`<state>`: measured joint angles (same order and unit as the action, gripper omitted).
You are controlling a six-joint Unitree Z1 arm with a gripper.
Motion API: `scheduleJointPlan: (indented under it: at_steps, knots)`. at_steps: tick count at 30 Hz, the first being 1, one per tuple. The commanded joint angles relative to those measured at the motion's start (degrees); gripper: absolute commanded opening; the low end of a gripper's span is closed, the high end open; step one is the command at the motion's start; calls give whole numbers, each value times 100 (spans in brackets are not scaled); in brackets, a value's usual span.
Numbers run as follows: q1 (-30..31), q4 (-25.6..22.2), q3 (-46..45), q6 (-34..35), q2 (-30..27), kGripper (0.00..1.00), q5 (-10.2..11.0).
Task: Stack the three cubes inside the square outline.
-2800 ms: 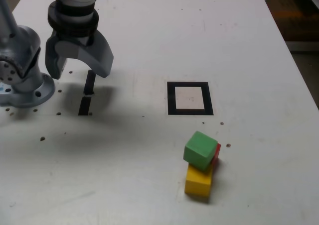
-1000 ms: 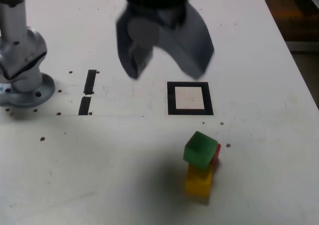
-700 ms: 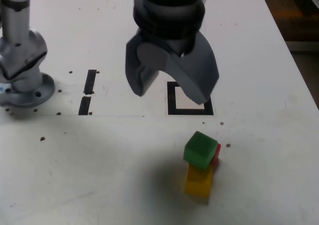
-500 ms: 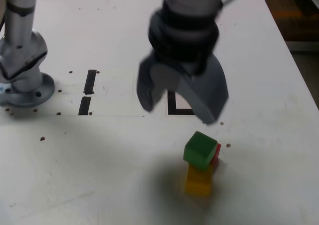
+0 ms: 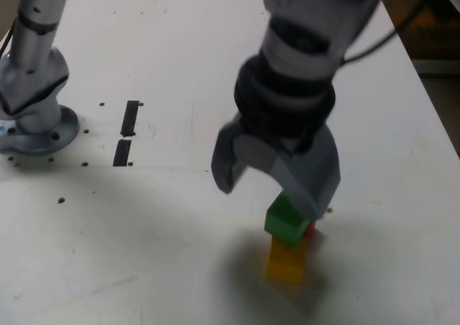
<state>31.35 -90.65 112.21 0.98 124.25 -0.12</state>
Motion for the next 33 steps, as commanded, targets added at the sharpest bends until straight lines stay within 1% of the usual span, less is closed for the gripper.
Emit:
scheduleJointPlan:
  at_steps: [1,8,14,18,26,29,33]
  knots:
    - [17,-27,34,-11,74,94,-2]
    - [46,66,76,-26,307,93,126]
    - [46,136,142,-32,513,90,141]
    - [46,85,172,-33,565,80,185]
    - [46,84,196,16,567,53,228]
    - [41,88,200,16,582,46,184]
    - [28,84,186,19,592,42,140]
